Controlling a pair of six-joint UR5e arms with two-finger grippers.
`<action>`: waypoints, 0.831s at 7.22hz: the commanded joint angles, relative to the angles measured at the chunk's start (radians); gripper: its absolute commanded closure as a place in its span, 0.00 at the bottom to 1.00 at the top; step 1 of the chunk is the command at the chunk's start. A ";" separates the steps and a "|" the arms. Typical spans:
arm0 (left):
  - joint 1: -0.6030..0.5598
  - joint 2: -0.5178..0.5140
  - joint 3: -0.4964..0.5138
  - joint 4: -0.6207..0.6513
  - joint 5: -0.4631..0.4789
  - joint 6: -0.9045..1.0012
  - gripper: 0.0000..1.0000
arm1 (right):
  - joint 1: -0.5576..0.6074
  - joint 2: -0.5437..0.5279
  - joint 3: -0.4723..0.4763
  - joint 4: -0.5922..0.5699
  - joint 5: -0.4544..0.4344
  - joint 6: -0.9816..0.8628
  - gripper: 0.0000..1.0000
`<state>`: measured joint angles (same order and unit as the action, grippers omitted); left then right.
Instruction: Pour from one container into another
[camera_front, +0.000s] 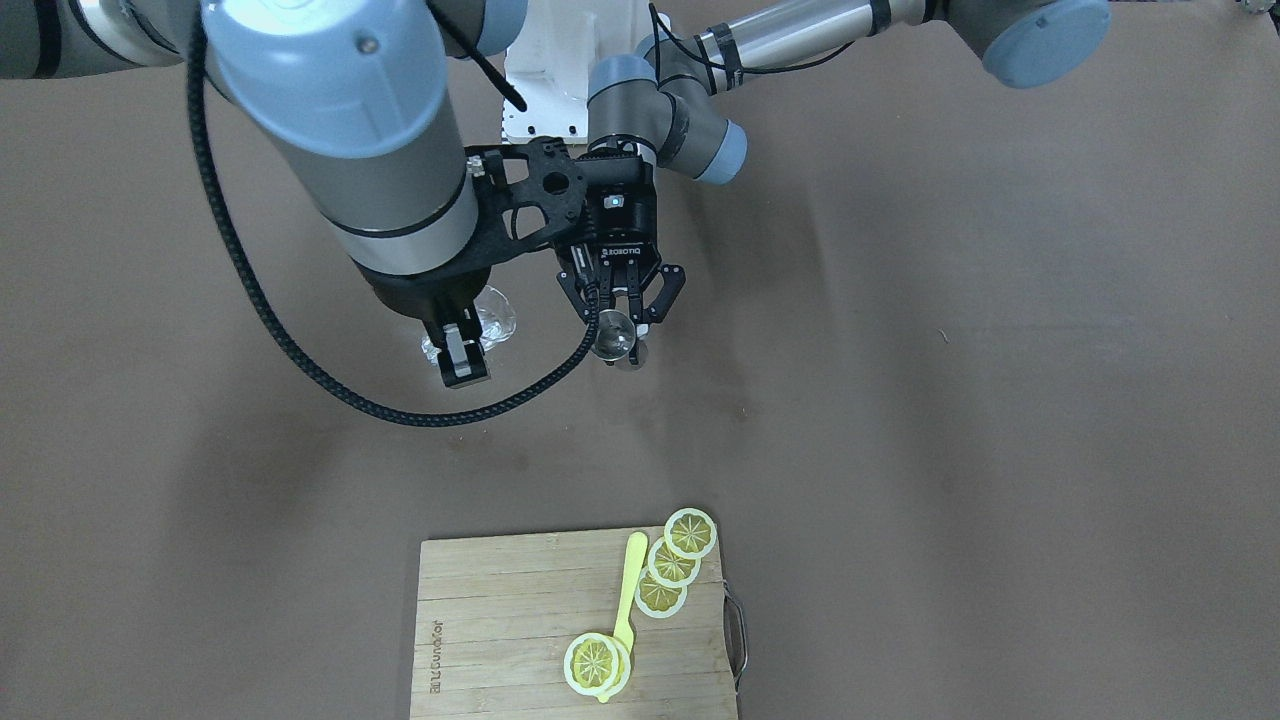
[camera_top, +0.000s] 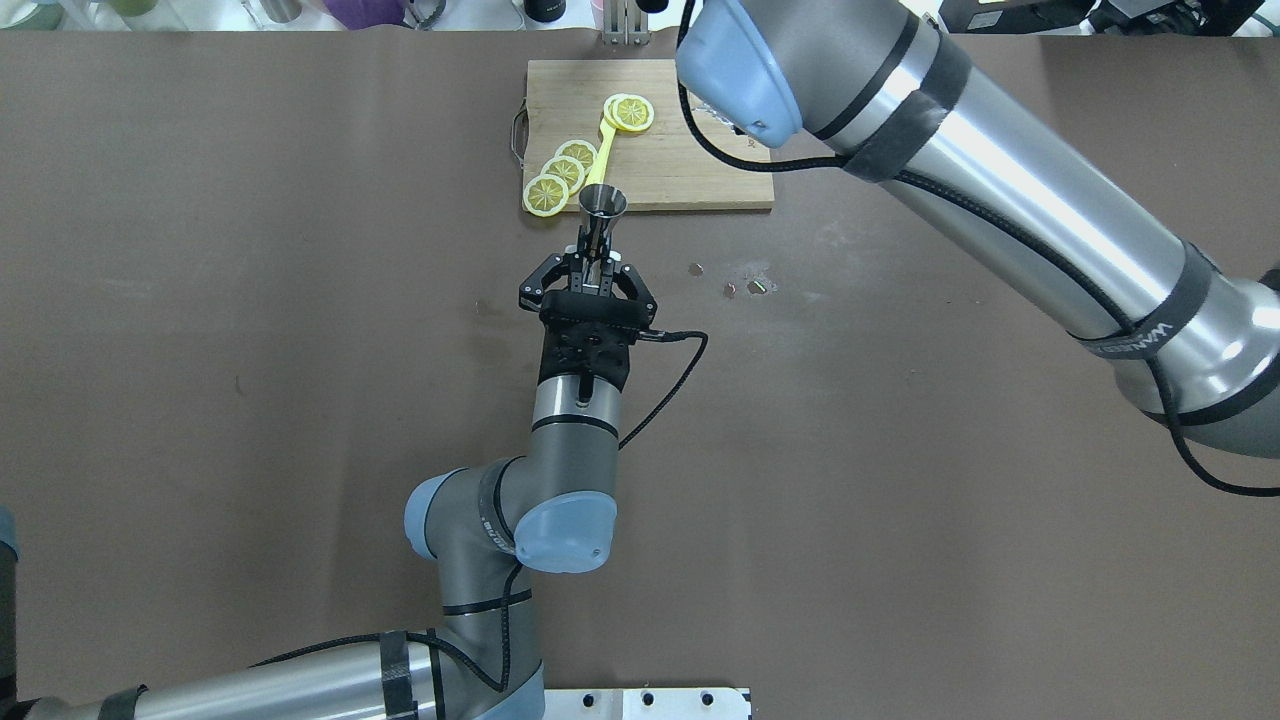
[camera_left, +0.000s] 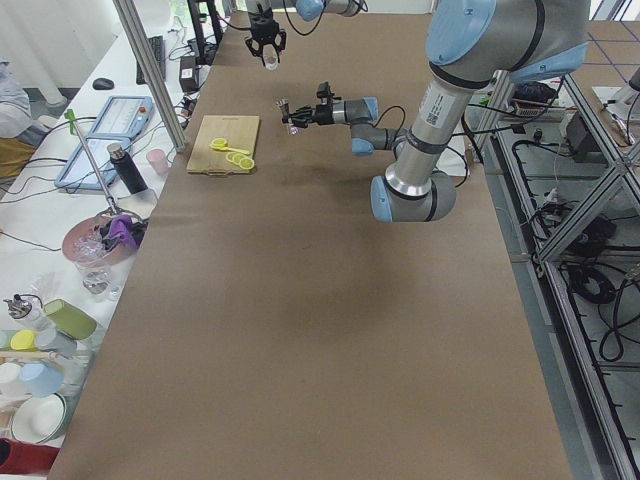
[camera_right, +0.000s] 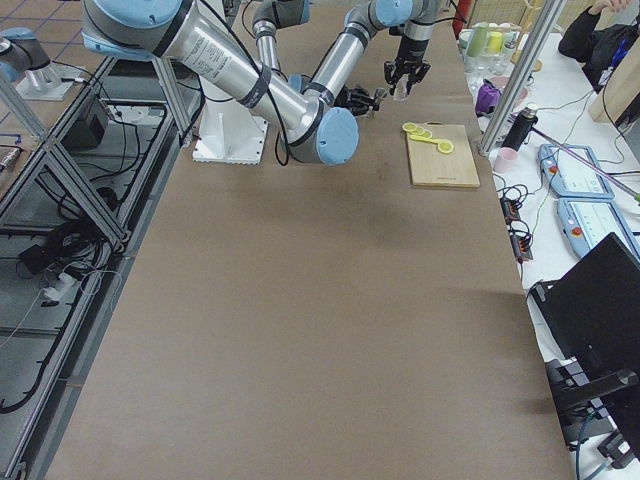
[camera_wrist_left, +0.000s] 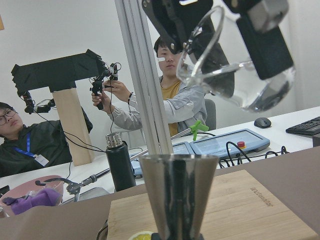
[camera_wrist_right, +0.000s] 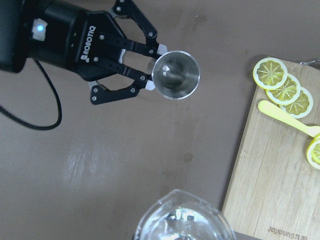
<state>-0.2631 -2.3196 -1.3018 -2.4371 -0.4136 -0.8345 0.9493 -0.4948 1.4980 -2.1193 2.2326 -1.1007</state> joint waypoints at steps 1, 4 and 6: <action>-0.014 0.086 0.000 -0.112 -0.002 0.043 1.00 | 0.066 -0.112 0.141 0.033 0.073 0.008 1.00; -0.051 0.179 0.001 -0.562 -0.152 0.437 1.00 | 0.149 -0.369 0.385 0.138 0.157 0.048 1.00; -0.074 0.271 -0.005 -0.667 -0.166 0.463 1.00 | 0.193 -0.489 0.436 0.231 0.237 0.065 1.00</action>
<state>-0.3188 -2.1078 -1.3011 -3.0273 -0.5675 -0.4014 1.1130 -0.9045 1.8973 -1.9449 2.4196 -1.0448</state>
